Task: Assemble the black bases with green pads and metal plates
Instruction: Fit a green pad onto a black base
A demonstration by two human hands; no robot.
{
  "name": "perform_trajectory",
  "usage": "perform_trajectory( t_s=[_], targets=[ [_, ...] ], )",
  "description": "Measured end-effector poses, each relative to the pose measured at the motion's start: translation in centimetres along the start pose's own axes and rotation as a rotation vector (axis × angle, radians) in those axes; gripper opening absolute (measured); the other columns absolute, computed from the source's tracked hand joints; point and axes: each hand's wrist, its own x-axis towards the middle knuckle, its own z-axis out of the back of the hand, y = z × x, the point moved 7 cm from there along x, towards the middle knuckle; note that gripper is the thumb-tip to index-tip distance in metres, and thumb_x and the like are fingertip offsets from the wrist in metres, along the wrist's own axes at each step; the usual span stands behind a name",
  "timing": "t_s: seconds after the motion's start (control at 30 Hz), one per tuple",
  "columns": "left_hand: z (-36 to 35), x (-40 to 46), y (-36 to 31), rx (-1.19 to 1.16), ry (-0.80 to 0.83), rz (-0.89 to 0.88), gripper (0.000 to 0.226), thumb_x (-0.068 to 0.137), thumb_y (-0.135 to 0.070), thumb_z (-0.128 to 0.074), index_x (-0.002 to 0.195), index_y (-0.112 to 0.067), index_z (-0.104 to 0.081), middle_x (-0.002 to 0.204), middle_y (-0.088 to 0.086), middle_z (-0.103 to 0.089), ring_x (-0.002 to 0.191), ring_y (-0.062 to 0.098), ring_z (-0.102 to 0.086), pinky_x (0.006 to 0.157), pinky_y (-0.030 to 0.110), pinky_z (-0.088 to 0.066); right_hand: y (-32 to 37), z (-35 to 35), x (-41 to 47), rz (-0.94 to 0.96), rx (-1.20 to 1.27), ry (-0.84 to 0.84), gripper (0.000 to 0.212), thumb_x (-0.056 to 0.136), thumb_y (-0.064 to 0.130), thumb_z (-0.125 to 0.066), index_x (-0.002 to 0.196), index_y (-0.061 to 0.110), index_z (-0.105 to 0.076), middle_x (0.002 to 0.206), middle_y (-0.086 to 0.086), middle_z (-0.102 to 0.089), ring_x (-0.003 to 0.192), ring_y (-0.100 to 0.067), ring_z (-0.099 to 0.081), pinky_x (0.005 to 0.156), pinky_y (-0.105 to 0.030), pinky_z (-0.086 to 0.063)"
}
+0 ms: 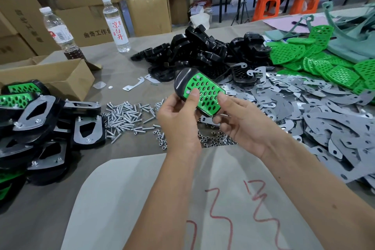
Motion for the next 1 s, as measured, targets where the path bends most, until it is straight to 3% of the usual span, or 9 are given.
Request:
perform_trajectory(
  t_s=[0.13,0.33,0.57,0.73,0.83,1.0],
  targets=[
    [-0.1,0.0,-0.3,0.017,-0.008,-0.021,0.017,0.092,-0.001,-0.073,0.083,-0.014,-0.074,0.078,0.004,-0.071,0.081,0.025,-0.064,0.075,0.043,-0.052,-0.1,0.4,0.1,-0.034,0.109,0.001,0.029,0.073,0.034,-0.079,0.089,0.009,-0.083,0.08,-0.003,-0.073,0.061,-0.007,-0.065,0.055,-0.013,-0.056],
    [0.1,-0.1,-0.1,0.04,-0.004,-0.016,0.014,0.091,0.001,-0.073,0.086,-0.012,-0.074,0.079,0.002,-0.074,0.077,0.02,-0.07,0.072,0.039,-0.059,-0.7,0.1,0.1,-0.083,0.221,-0.046,0.028,0.073,0.026,-0.08,0.091,0.004,-0.081,0.085,-0.009,-0.07,0.055,-0.006,-0.062,0.049,-0.012,-0.054],
    [0.6,0.0,0.2,0.05,-0.035,0.001,0.01,0.091,0.0,-0.074,0.089,-0.01,-0.073,0.083,0.006,-0.072,0.079,0.02,-0.069,0.079,0.047,-0.058,-0.7,-0.5,0.1,-0.044,0.19,-0.044,0.016,0.077,0.025,-0.076,0.073,0.011,-0.083,0.068,0.001,-0.072,0.051,-0.004,-0.063,0.048,-0.01,-0.052],
    [0.3,-0.1,0.4,0.02,-0.007,0.032,0.007,0.092,0.001,-0.072,0.099,-0.003,-0.072,0.09,0.01,-0.074,0.081,0.021,-0.073,0.076,0.042,-0.062,-0.7,-0.1,0.2,-0.041,0.171,-0.081,0.015,0.075,0.022,-0.078,0.078,0.009,-0.083,0.074,-0.002,-0.073,0.047,-0.003,-0.057,0.044,-0.01,-0.049],
    [-0.2,-0.4,0.3,0.034,0.031,0.025,0.007,0.092,0.0,-0.072,0.099,-0.003,-0.071,0.09,0.011,-0.072,0.084,0.024,-0.07,0.079,0.046,-0.06,-0.8,0.4,0.3,-0.03,0.157,-0.109,0.028,0.073,0.021,-0.081,0.094,0.002,-0.078,0.088,-0.008,-0.075,0.047,-0.004,-0.053,0.042,-0.011,-0.048],
    [-0.1,-0.2,0.3,0.011,0.025,0.055,0.009,0.093,0.0,-0.071,0.102,0.0,-0.071,0.093,0.011,-0.074,0.085,0.022,-0.073,0.07,0.034,-0.062,0.0,0.6,0.2,0.045,0.035,-0.073,0.024,0.091,0.015,-0.071,0.106,-0.004,-0.072,0.087,-0.006,-0.075,0.056,-0.007,-0.059,0.052,-0.015,-0.054]
  ],
)
